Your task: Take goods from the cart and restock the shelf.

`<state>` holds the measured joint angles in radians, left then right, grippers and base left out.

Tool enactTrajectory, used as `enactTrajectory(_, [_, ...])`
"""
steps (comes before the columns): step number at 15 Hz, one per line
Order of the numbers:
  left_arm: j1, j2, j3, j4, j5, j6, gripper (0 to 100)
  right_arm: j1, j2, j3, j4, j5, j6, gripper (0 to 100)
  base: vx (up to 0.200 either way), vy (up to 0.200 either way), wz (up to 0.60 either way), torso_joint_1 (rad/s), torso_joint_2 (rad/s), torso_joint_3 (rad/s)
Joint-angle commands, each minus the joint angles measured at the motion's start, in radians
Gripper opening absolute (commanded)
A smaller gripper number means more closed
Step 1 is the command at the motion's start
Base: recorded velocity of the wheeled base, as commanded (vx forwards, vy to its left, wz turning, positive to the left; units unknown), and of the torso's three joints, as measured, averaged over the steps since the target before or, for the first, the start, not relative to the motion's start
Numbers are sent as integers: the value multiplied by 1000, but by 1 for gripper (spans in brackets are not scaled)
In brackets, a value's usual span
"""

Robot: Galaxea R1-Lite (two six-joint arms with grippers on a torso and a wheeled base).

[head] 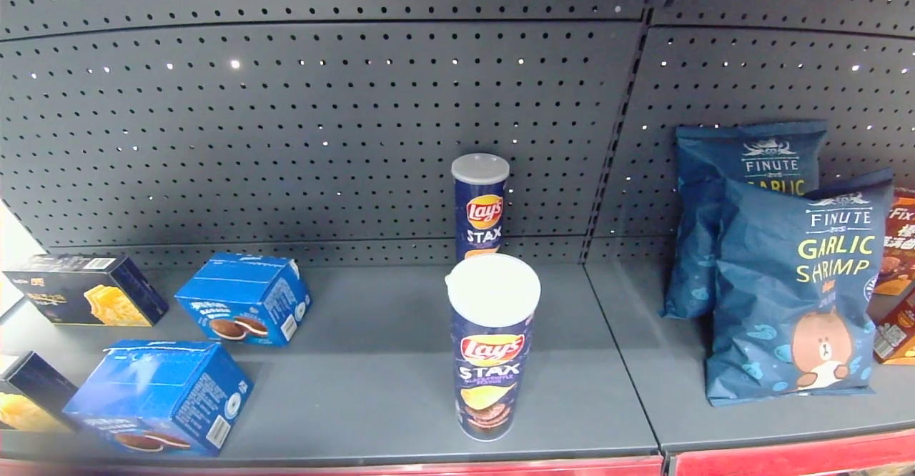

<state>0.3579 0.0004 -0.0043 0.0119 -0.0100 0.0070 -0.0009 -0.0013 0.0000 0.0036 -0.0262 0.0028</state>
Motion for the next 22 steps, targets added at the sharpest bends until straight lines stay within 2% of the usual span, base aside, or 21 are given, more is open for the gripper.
enactTrajectory(1, [1, 0, 0, 0, -1, 2, 100, 1, 1, 0, 1, -1, 0, 100, 0, 0, 0, 0, 0, 0])
enactTrajectory(2, [1, 0, 0, 0, -1, 1, 100, 1, 1, 0, -1, -1, 0, 100, 0, 0, 600, 7, 2, -2])
enactTrajectory(22, [1, 0, 0, 0, 1, -1, 100, 1, 1, 0, -1, -1, 2, 100, 0, 0, 0, 0, 0, 0])
